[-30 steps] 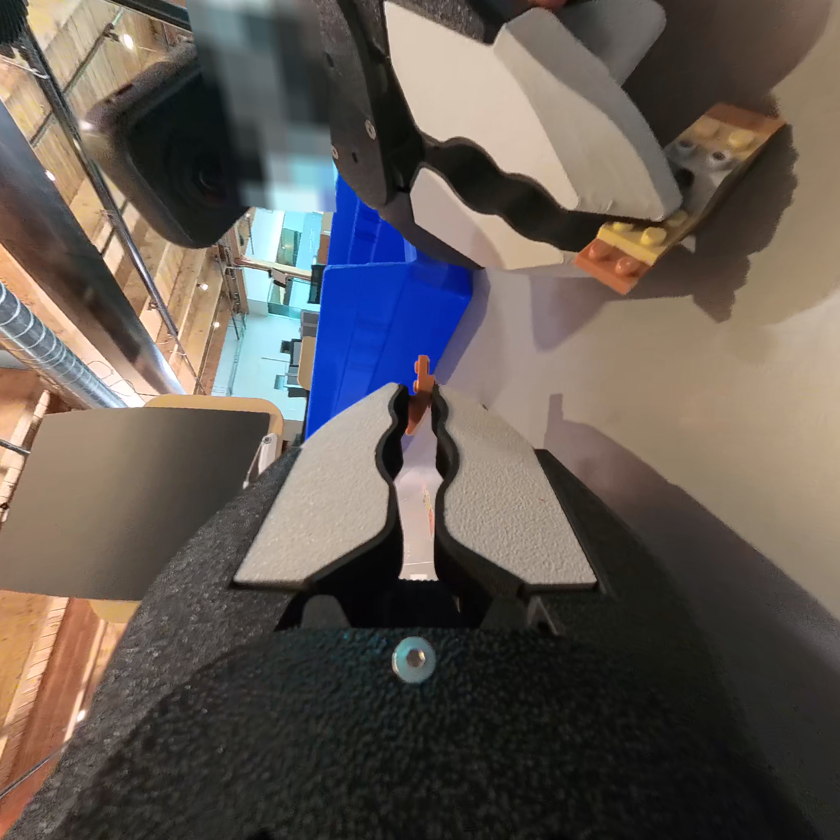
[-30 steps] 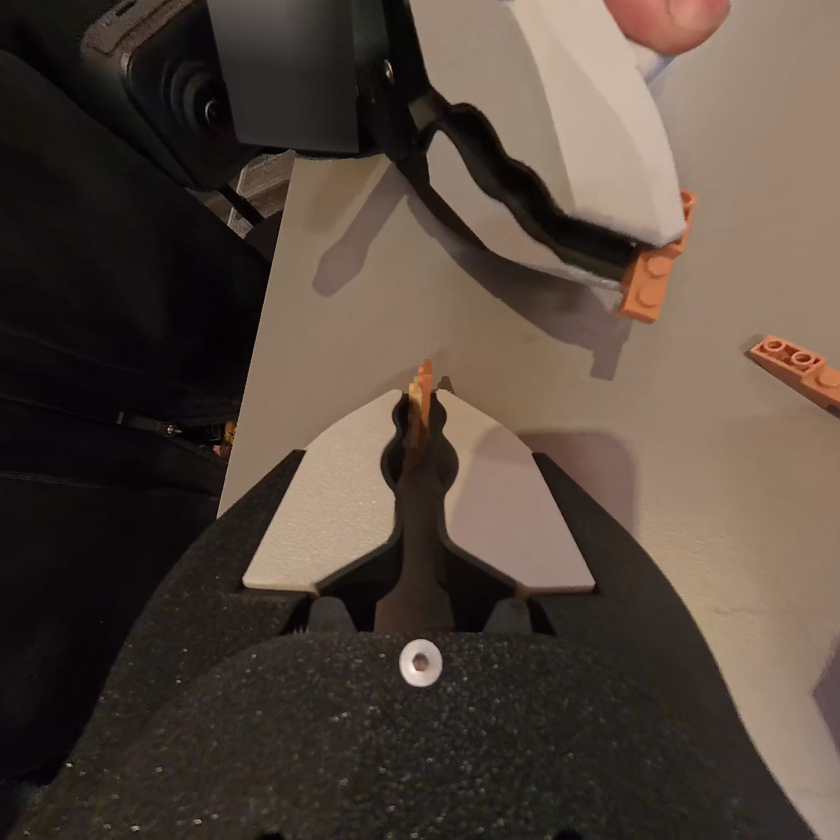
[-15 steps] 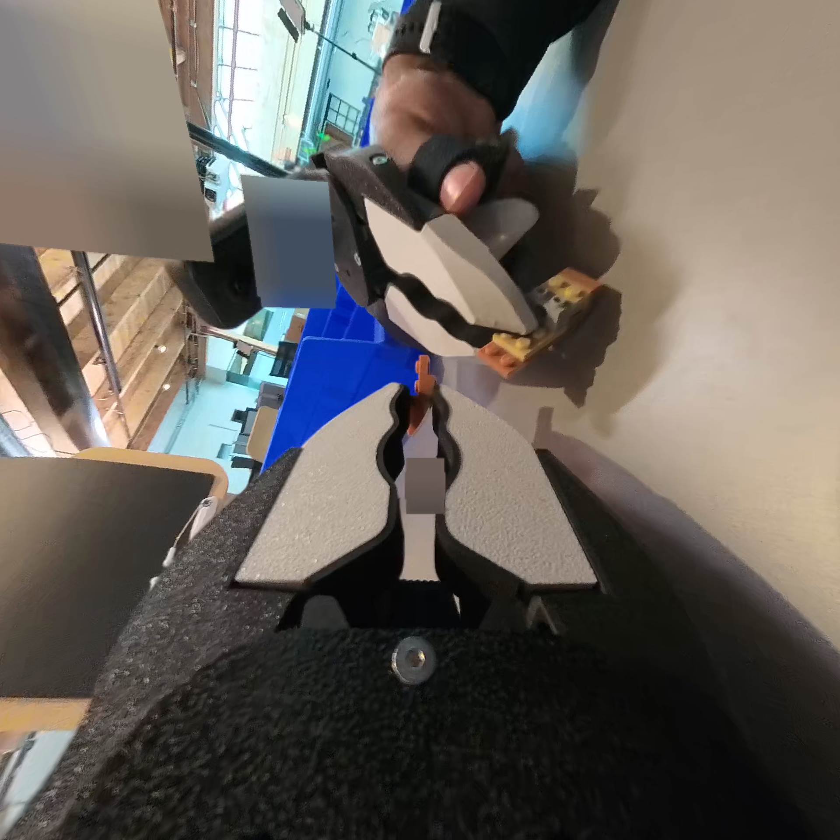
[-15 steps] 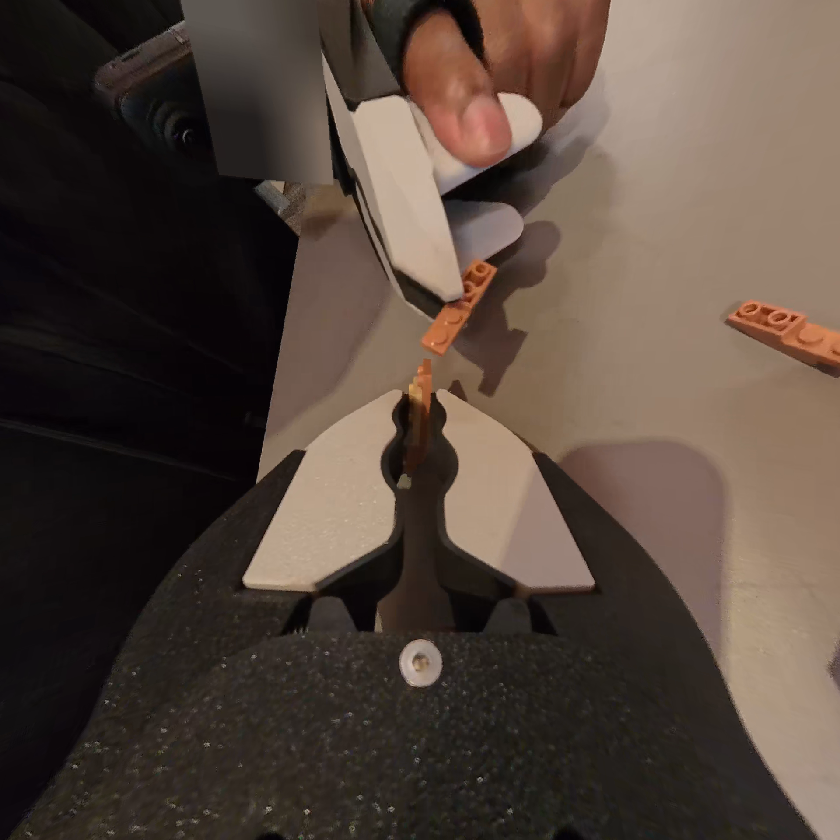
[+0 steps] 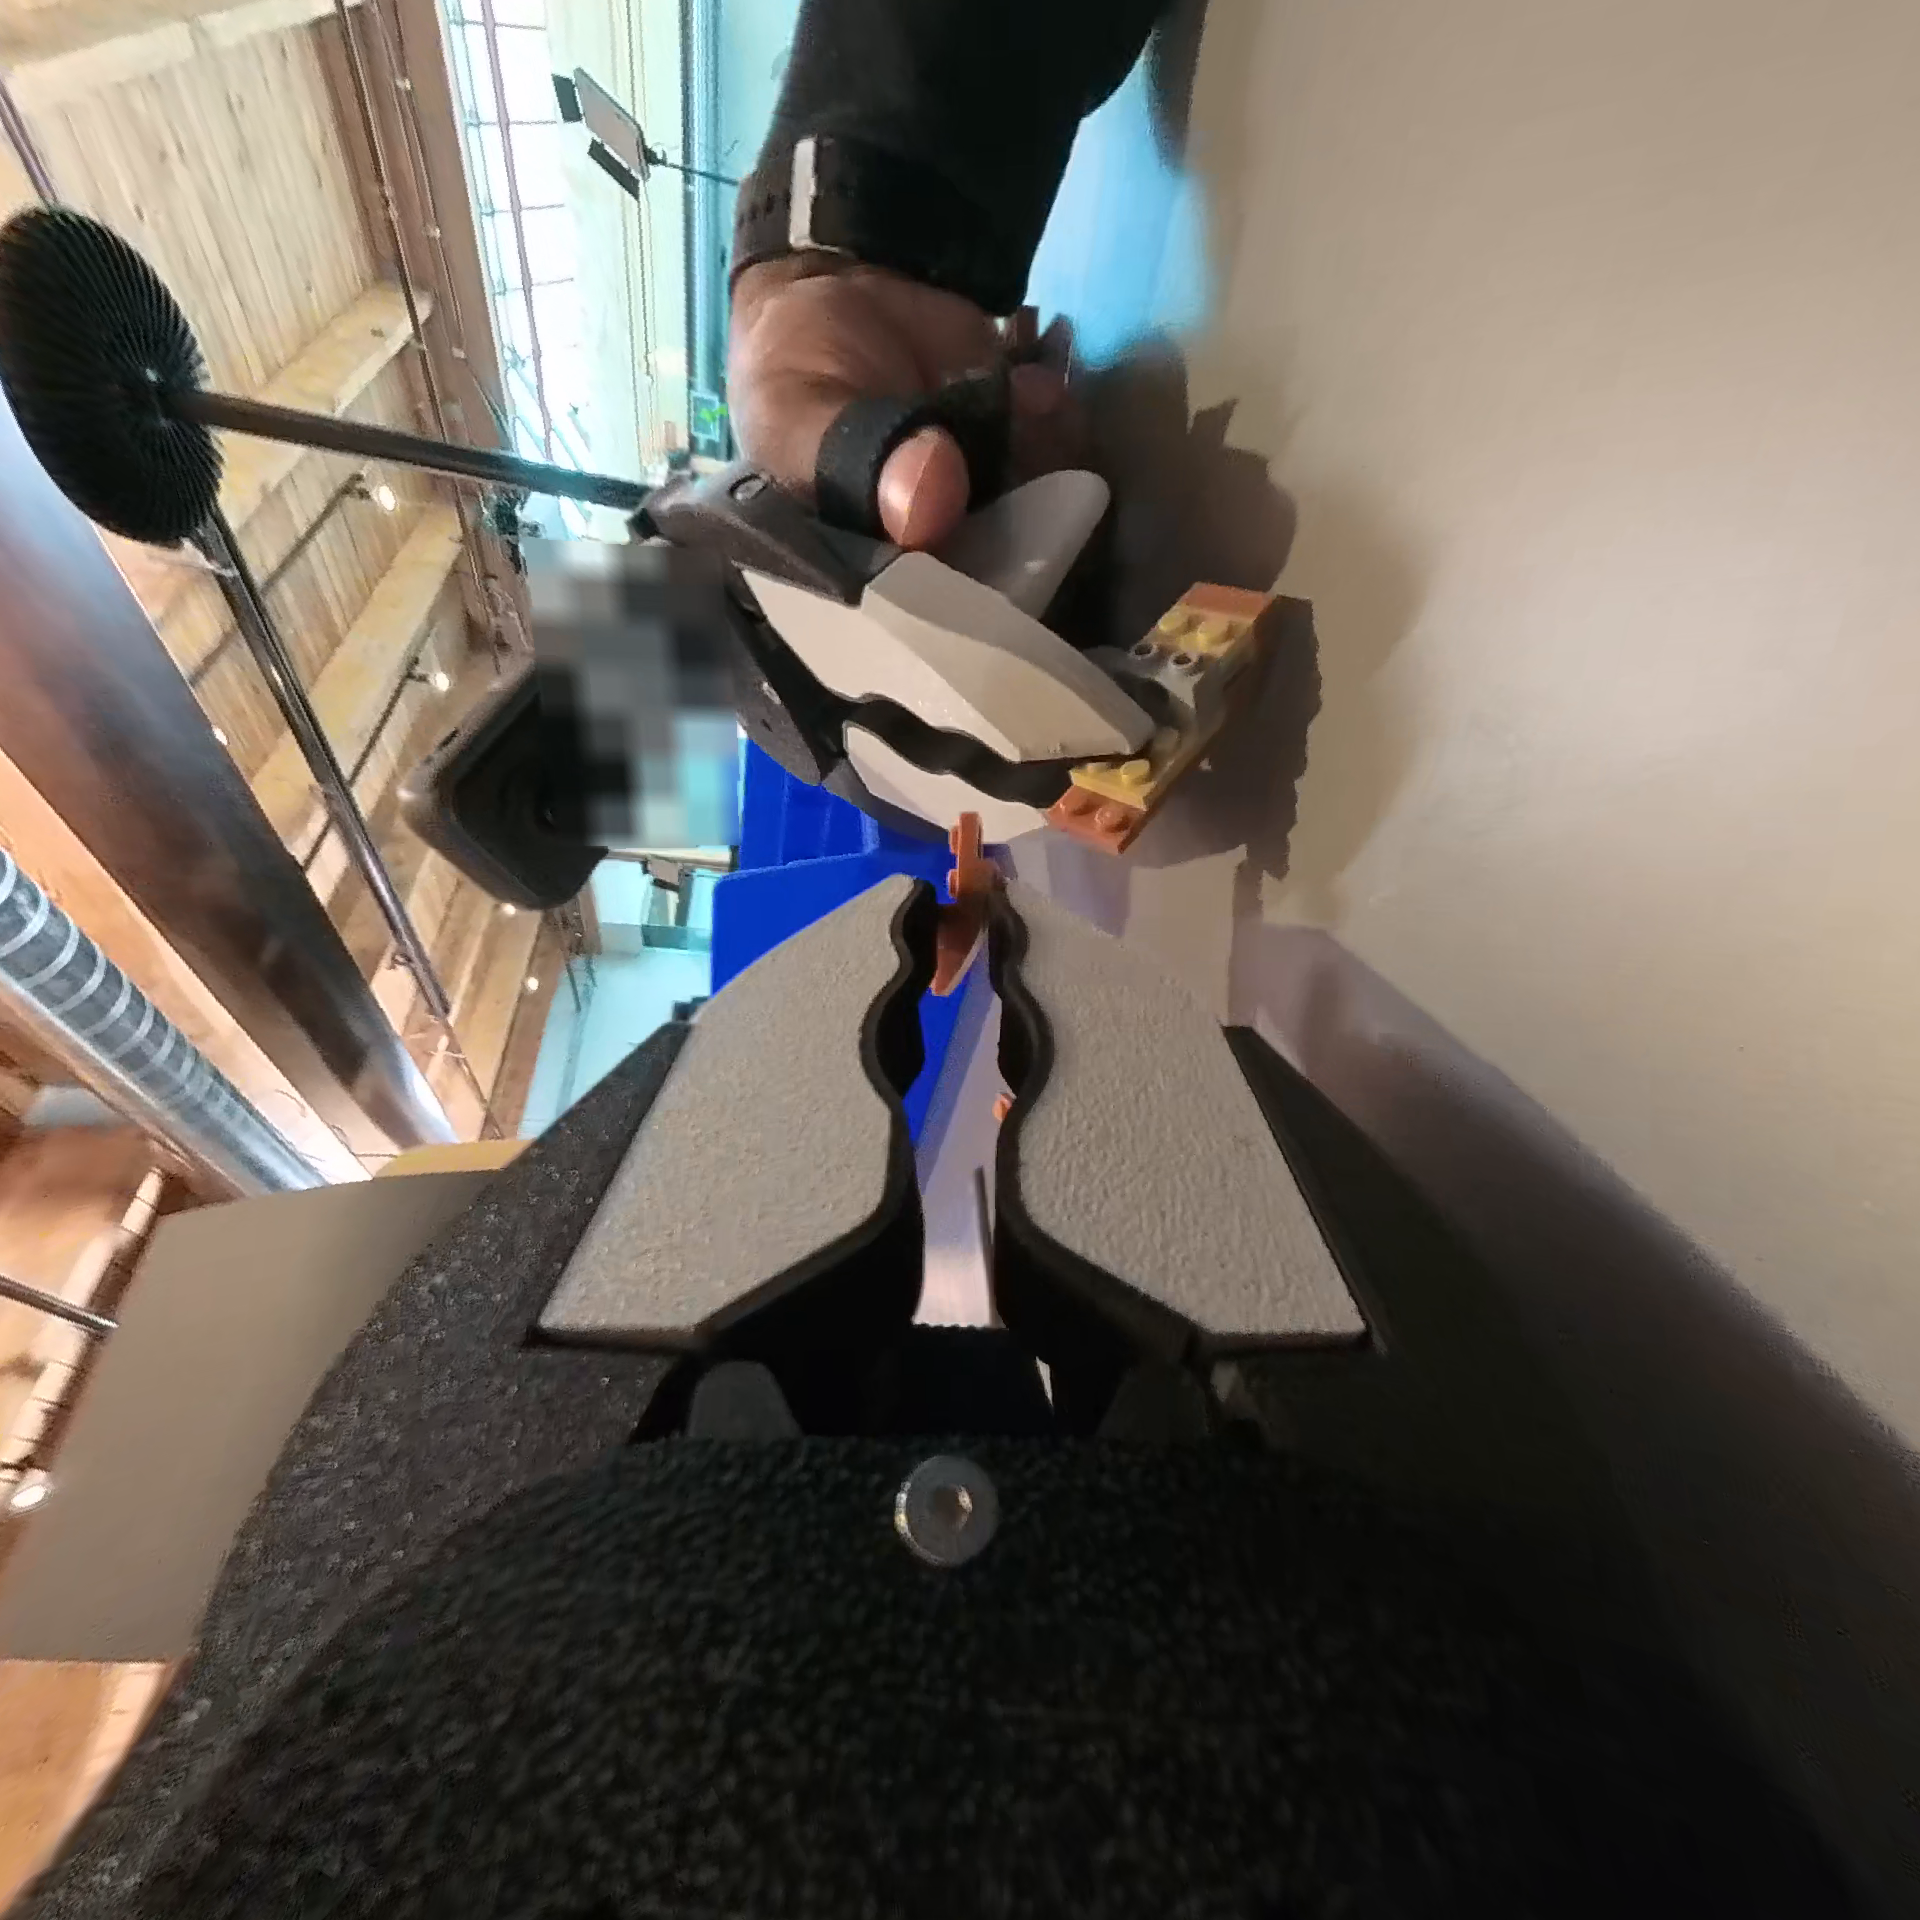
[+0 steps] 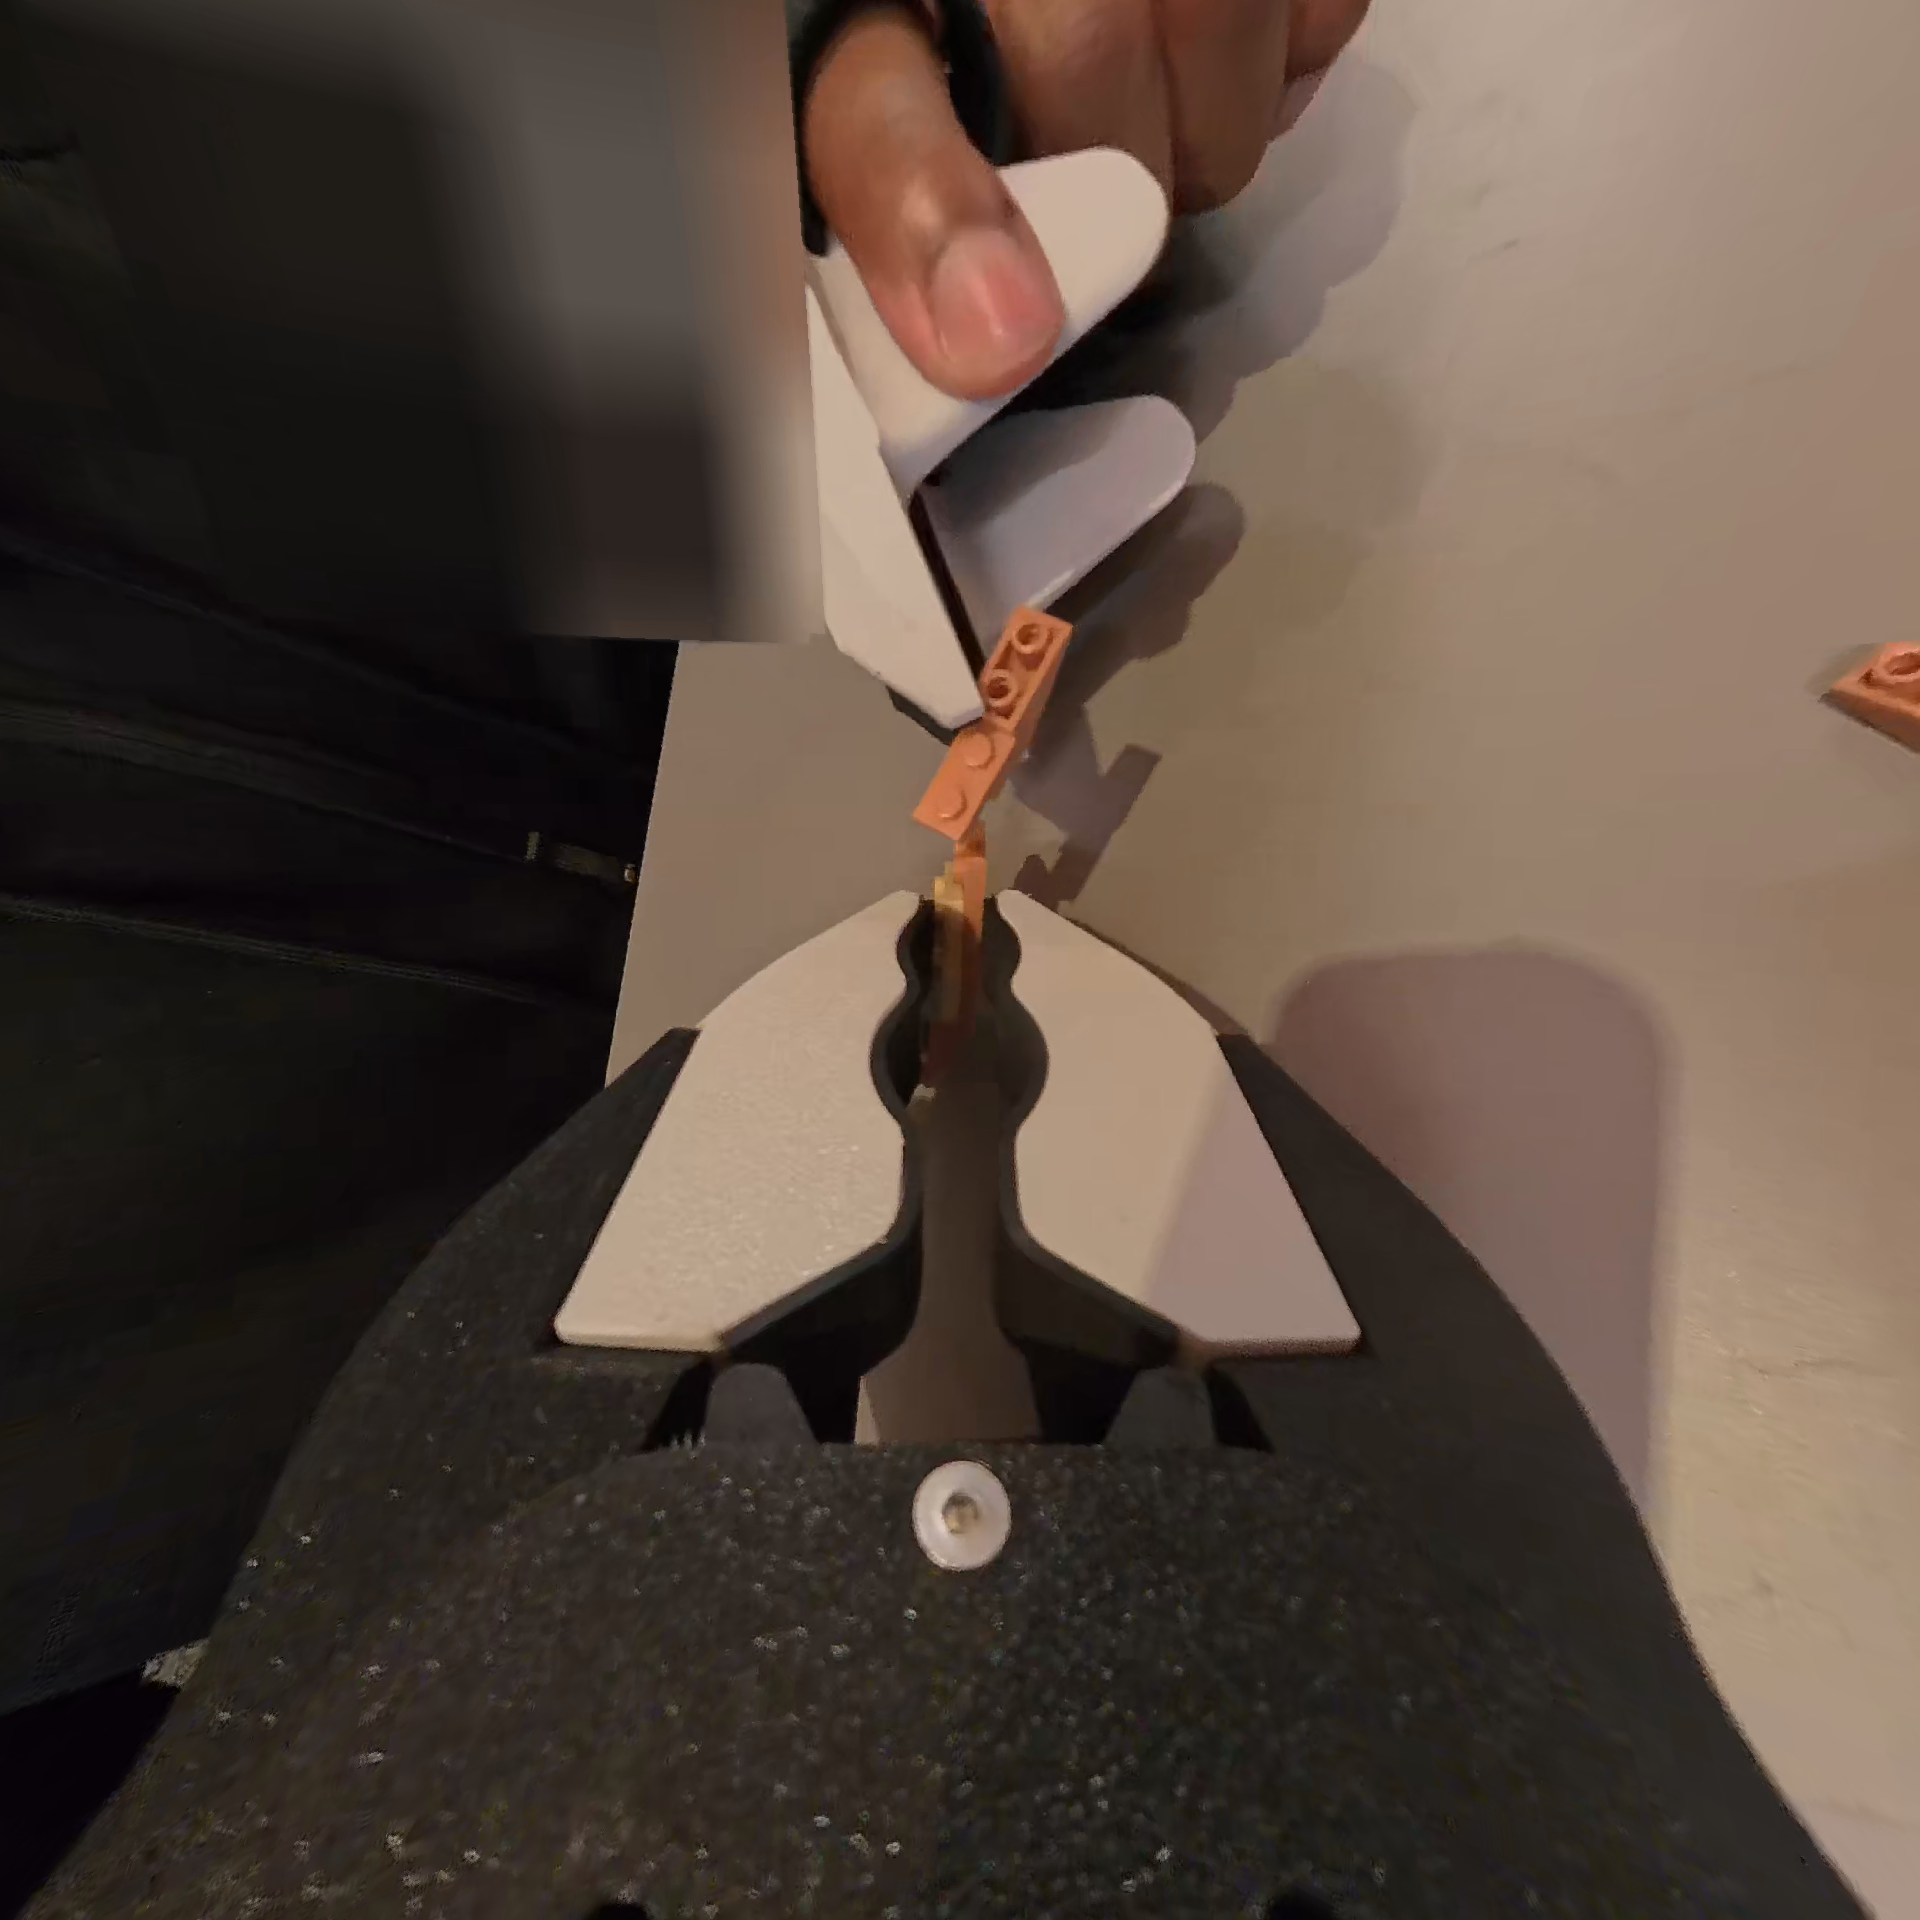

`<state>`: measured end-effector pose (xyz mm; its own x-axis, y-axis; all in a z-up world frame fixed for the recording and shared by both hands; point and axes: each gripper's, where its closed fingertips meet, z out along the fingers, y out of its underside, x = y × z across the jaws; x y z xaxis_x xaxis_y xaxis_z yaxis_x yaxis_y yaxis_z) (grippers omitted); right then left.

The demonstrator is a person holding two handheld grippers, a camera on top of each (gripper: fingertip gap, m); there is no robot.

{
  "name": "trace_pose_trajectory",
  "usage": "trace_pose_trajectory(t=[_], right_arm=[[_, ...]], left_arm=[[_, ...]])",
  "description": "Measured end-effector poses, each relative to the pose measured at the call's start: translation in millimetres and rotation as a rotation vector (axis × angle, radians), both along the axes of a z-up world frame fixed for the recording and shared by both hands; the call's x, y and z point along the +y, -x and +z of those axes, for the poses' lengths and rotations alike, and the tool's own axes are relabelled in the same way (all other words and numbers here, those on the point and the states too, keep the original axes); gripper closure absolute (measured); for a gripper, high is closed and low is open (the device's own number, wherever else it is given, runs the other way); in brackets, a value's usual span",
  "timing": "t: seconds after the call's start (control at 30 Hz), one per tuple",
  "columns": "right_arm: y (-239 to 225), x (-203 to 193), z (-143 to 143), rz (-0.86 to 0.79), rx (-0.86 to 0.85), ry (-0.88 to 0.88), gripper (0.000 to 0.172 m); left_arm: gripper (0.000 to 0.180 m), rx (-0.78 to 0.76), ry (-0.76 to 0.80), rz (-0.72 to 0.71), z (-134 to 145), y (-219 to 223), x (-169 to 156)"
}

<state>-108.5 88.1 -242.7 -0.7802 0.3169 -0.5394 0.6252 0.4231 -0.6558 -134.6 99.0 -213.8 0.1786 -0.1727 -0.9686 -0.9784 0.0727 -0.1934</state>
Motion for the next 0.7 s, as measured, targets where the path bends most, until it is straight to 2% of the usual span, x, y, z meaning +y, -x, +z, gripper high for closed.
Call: trace_pose_trajectory(t=[0.27, 0.7], right_arm=[[3, 0, -2, -0.007, -0.034, -0.009, 0.163], [2, -1, -1, 0.008, -0.031, -0.016, 0.158]], left_arm=[[0.171, 0.119, 0.014, -0.031, -11, -4, -6], [0.171, 0.259, -0.032, -0.044, -10, -3, -6]])
